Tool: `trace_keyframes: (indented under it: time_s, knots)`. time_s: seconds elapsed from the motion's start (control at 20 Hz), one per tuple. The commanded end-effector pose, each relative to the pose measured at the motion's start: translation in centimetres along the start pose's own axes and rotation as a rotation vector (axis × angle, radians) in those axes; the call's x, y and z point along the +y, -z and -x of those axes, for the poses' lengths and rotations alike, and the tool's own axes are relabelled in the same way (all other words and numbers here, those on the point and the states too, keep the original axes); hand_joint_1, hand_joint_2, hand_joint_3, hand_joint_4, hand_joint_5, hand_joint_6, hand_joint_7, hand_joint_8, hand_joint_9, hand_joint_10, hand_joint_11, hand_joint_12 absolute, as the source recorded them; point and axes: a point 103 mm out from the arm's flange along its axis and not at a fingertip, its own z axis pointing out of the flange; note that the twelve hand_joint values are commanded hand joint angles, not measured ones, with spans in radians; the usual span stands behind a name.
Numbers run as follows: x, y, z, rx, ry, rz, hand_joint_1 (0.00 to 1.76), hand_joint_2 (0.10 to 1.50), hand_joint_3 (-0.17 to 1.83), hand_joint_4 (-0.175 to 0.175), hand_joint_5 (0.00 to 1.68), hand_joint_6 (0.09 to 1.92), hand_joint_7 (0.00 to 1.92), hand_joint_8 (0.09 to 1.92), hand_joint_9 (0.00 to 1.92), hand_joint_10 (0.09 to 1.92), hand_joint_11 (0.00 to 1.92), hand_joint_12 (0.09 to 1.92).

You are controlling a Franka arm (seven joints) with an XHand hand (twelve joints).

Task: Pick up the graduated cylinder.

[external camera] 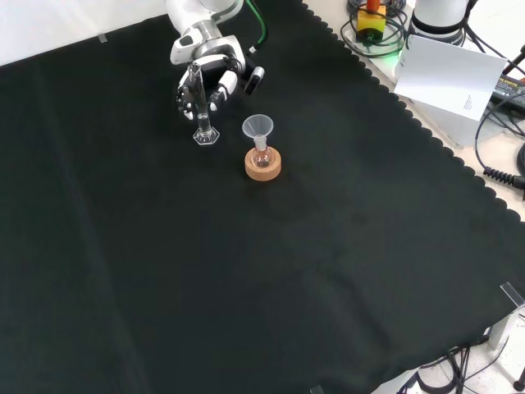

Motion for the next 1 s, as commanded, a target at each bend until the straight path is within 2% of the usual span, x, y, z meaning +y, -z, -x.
trace_keyframes:
  time_s: [0.05,0.3,1.0]
  knots:
    - [-0.04,-0.08,0.07,0.003,-0.003,0.003,1.19,1.10,-0.17,-0.038,0.69,0.76,0.67,0.61,0.92,0.40,0.64,1.14]
    - [-0.05,-0.09,0.13,0.007,-0.006,0.003,1.19,1.11,-0.17,-0.037,0.70,0.76,0.67,0.61,0.92,0.40,0.64,1.14]
    - [-0.03,-0.18,0.43,0.018,-0.016,0.002,1.17,1.11,-0.17,-0.048,0.57,0.75,0.55,0.61,0.83,0.38,0.56,1.18]
